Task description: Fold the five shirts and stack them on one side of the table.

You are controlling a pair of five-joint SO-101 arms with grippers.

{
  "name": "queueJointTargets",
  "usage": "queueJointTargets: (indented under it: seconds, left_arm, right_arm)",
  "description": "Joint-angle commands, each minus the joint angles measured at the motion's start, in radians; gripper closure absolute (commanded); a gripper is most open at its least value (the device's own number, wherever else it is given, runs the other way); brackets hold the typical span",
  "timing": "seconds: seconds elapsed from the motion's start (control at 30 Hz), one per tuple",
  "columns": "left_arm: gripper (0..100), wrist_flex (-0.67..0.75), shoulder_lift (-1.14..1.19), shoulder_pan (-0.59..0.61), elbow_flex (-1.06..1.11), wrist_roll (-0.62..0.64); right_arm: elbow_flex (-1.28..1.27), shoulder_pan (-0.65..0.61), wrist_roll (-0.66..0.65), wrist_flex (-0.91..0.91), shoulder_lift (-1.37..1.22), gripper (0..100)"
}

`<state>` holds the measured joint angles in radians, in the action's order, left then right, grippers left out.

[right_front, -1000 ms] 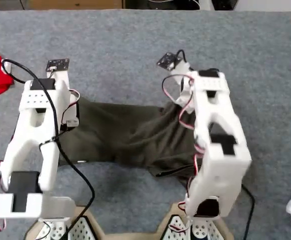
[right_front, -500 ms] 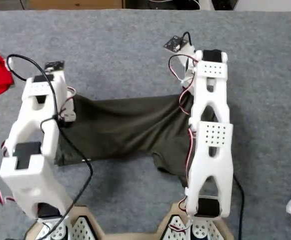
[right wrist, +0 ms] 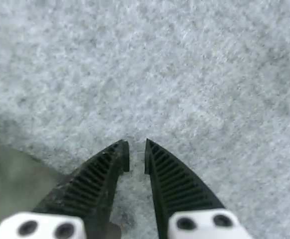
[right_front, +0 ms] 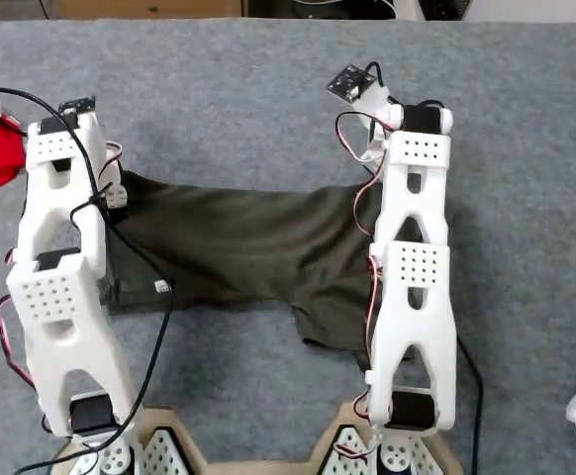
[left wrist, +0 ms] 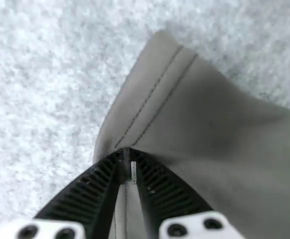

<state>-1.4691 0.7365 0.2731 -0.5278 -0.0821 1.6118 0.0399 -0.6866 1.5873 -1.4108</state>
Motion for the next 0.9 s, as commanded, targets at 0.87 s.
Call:
queueJointTargets:
  seconds: [0.87]
  left_arm:
    - [98, -0.273, -0.526, -0.157, 0.058, -0.137]
  right_arm:
    - [-0.375, 0.022, 0.023, 0.201, 0.728, 96.7]
